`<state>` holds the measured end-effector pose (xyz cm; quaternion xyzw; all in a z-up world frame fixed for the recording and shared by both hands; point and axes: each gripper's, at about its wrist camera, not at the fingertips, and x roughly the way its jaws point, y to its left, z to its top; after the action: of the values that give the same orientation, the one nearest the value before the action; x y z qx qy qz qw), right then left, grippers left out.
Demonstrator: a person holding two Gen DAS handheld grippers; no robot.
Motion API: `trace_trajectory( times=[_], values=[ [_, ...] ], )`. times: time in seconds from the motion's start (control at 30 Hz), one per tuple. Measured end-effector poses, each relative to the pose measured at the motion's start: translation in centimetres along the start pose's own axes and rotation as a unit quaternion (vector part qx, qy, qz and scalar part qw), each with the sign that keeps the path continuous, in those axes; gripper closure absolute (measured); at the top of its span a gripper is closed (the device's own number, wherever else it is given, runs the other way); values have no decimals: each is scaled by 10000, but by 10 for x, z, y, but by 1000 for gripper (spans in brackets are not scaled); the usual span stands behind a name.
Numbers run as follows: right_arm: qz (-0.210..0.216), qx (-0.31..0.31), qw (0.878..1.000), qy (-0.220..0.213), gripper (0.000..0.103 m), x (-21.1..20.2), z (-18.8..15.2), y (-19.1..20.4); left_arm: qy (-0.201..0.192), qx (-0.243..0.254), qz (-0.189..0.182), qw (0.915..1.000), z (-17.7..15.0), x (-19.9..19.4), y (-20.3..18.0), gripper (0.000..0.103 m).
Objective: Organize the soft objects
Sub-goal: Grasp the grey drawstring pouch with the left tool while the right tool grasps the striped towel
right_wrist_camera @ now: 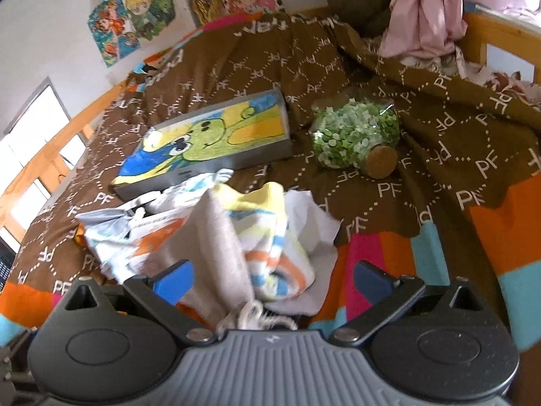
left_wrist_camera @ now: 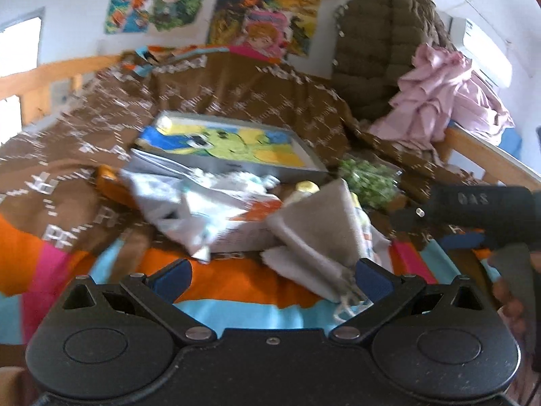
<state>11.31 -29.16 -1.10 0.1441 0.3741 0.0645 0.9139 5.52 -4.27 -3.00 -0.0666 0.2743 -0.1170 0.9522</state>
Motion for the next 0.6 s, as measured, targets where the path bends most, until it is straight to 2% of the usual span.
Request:
trace_trajectory(
  times=[0.07, 0.33, 0.6],
  values=[
    [63, 106, 9999, 84, 0, 10, 7, -7, 141, -54, -144, 9998, 2, 14, -1, 1],
    [851, 1068, 9901, 336, 0, 46, 21, -41, 570, -62, -574, 9967, 10, 70, -11, 1],
    [1224, 1358, 9818, 505, 7, 66, 21, -48, 868, -589, -1087, 9885, 13, 112, -12, 3]
  ],
)
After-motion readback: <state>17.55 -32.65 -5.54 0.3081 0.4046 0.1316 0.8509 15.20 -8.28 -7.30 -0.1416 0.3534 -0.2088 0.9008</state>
